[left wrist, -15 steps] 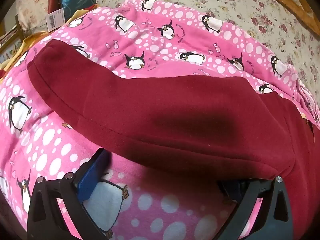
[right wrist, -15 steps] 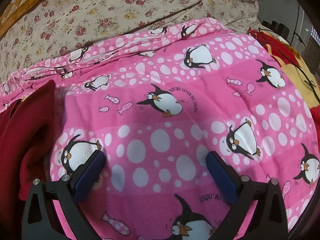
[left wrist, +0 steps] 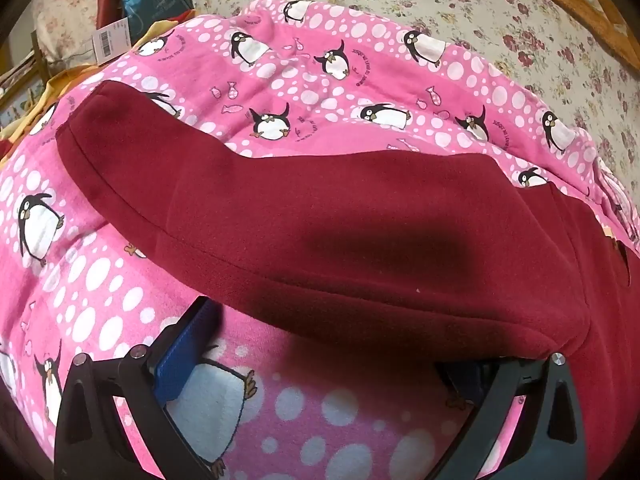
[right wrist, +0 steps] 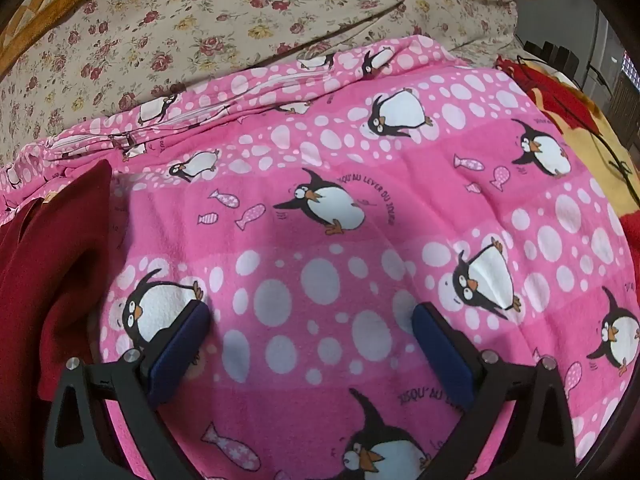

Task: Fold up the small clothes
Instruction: 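Lift and spread the dark red shirt flat with both grippers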

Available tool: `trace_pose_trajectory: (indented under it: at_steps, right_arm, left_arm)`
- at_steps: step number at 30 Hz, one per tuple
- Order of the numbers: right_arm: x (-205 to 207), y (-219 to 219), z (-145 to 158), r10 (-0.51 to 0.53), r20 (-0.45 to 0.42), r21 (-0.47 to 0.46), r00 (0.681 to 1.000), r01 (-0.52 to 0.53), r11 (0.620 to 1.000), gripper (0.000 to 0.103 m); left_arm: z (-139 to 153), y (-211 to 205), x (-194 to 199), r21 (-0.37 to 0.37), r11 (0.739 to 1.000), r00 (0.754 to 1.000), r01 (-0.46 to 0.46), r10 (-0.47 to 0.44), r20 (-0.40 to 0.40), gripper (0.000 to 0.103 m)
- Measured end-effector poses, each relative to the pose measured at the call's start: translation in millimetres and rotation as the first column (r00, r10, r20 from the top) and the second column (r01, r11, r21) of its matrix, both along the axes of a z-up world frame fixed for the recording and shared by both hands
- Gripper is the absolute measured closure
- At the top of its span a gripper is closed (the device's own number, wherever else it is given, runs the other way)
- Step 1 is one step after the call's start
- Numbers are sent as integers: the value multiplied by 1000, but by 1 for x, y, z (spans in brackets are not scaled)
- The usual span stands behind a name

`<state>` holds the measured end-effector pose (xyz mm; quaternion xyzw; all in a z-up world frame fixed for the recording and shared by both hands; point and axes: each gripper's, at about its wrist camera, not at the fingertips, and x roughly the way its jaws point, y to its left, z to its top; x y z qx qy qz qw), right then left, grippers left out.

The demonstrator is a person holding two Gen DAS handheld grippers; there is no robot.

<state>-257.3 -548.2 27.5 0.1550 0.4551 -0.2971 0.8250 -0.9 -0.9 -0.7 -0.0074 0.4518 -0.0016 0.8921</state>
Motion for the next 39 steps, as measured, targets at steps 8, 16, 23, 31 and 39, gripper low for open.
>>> trace_pose_trajectory:
  at_steps: [8, 16, 23, 31, 39]
  right_arm:
    - [0, 0, 0, 0, 0, 0, 1000, 0, 1000, 0]
    - [0, 0, 0, 0, 1, 1, 1000, 0, 1000, 0]
    - [1, -2, -1, 0, -1, 0, 1000, 0, 1000, 0]
    - [0, -1, 0, 0, -8, -5, 1000, 0, 1000, 0]
    - [-12, 16, 19, -19, -76, 68, 997, 24, 997, 0]
  left_arm:
    - [0, -1, 0, 8, 1000, 1000, 0, 0, -2, 16]
    - [2, -1, -4, 7, 1000, 1000, 6, -6, -22, 16]
    - [12, -5, -28, 42, 999, 1000, -8, 8, 10, 23]
    - [35, -21, -61, 45, 998, 998, 42, -43, 40, 30]
    - [57, -50, -98, 23, 990, 988, 137, -139, 72, 30]
